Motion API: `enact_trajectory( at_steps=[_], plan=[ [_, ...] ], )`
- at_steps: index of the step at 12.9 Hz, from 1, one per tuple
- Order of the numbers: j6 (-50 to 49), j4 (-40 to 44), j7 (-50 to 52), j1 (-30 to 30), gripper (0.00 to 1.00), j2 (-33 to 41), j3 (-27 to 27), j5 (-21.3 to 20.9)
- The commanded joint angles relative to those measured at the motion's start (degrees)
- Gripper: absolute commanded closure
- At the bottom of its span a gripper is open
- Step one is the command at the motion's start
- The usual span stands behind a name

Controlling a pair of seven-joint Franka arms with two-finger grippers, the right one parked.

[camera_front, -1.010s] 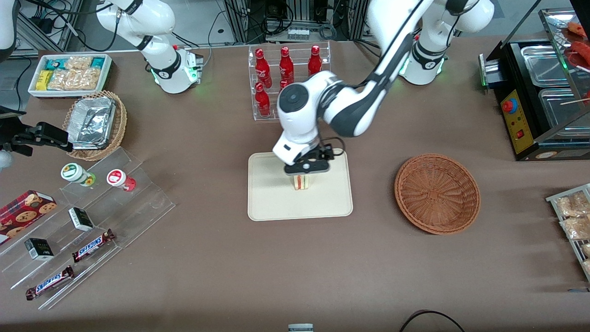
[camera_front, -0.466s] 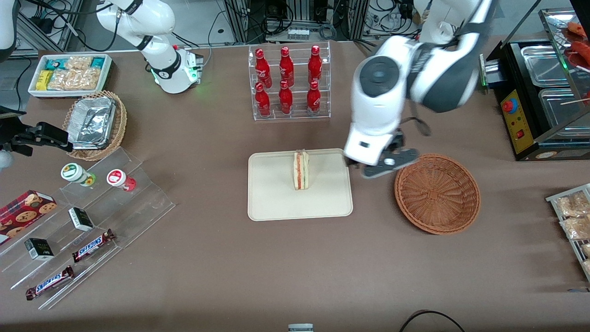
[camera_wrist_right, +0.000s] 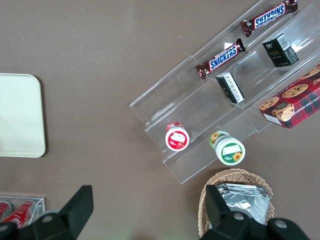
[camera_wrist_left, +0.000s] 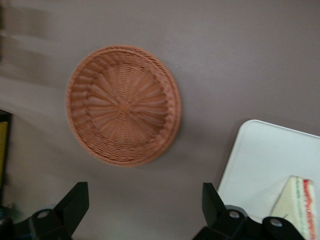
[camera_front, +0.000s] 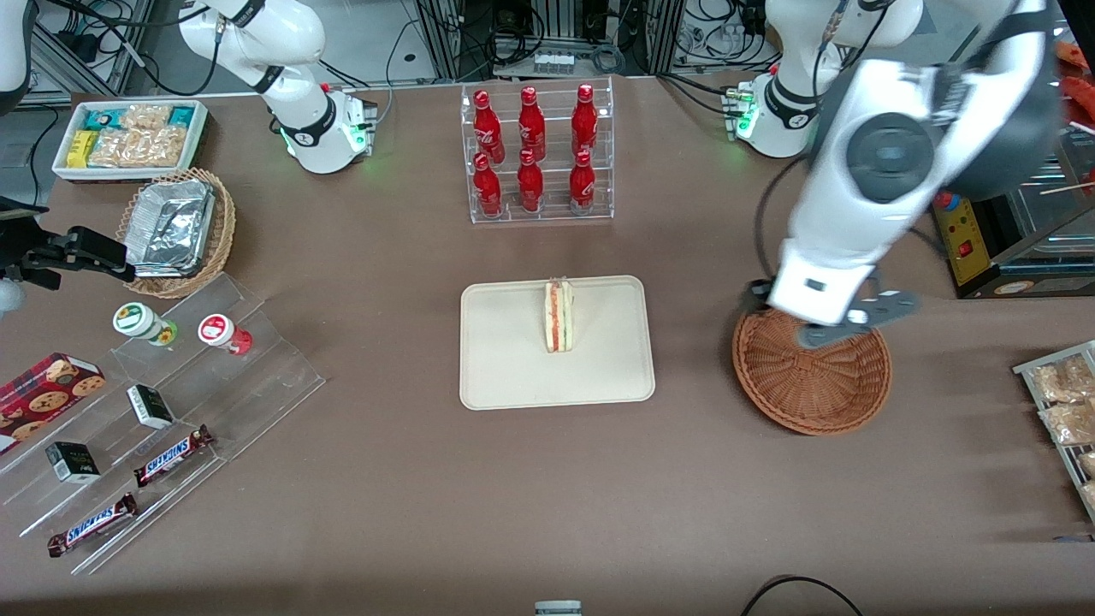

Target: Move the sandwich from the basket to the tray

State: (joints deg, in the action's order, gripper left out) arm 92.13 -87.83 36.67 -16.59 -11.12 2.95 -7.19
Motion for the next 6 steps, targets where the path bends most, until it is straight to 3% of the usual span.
enact_trajectory(
  at_steps=[1, 6],
  plan=[
    [-1.86, -1.90, -7.81, 5.23, 0.00, 3.73, 0.74, 1.82],
    [-2.48, -7.79, -25.57, 14.82, 0.00, 10.94, 0.74, 5.43]
  ],
)
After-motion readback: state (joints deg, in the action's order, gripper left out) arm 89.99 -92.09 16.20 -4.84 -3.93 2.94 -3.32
